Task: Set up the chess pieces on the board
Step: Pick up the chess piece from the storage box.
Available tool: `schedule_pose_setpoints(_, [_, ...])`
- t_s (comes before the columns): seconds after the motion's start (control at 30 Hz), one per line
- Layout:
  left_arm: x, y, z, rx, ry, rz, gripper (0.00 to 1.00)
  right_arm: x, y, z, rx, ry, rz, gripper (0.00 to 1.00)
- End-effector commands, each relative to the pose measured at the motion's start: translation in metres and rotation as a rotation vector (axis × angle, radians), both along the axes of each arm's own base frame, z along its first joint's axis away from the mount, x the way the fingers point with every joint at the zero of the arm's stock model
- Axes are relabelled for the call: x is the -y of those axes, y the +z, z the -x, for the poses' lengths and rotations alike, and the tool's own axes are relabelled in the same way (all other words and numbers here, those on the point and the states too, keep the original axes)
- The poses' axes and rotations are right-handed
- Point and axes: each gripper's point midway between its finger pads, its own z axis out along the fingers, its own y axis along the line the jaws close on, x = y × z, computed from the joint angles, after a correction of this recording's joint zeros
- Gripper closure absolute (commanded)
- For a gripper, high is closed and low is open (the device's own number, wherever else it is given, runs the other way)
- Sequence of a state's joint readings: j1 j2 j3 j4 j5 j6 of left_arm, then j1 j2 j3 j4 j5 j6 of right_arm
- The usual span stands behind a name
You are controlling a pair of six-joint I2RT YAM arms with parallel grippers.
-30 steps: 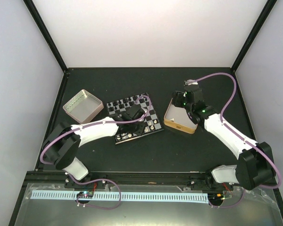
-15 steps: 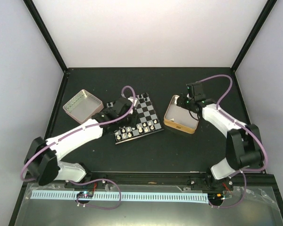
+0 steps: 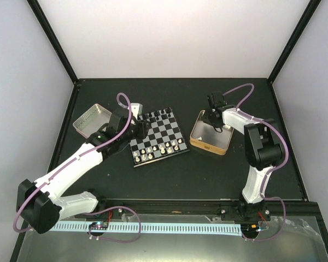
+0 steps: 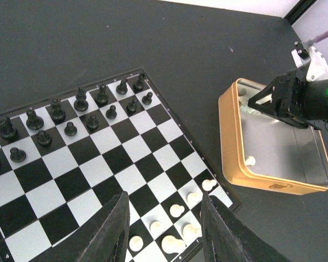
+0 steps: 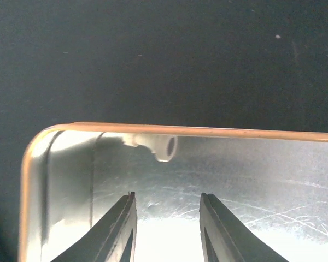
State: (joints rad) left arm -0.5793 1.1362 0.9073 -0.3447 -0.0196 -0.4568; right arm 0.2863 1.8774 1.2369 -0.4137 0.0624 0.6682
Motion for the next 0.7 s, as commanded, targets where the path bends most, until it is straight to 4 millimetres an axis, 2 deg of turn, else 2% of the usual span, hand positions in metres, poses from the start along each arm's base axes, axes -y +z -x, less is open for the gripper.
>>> schedule_pose_setpoints(0.0, [-0.001,0.002,0.002,-0.010,-0.006,0.054,0.63,0.015,-0.004,-0.012,0.023,-0.109,0.040,0.68])
schedule_pose_setpoints(0.23, [-0.001,0.000,0.003,-0.027,-0.018,0.069,0.63,0.012,-0.012,-0.032,0.035,-0.120,0.055,0.71])
schedule_pose_setpoints(0.5, [0.000,-0.004,0.002,-0.043,-0.025,0.072,0.63,0.011,-0.021,-0.037,0.028,-0.103,0.066,0.74])
schedule_pose_setpoints(0.67, [0.002,-0.004,0.001,-0.052,-0.032,0.077,0.62,0.008,-0.022,-0.037,0.024,-0.084,0.061,0.84])
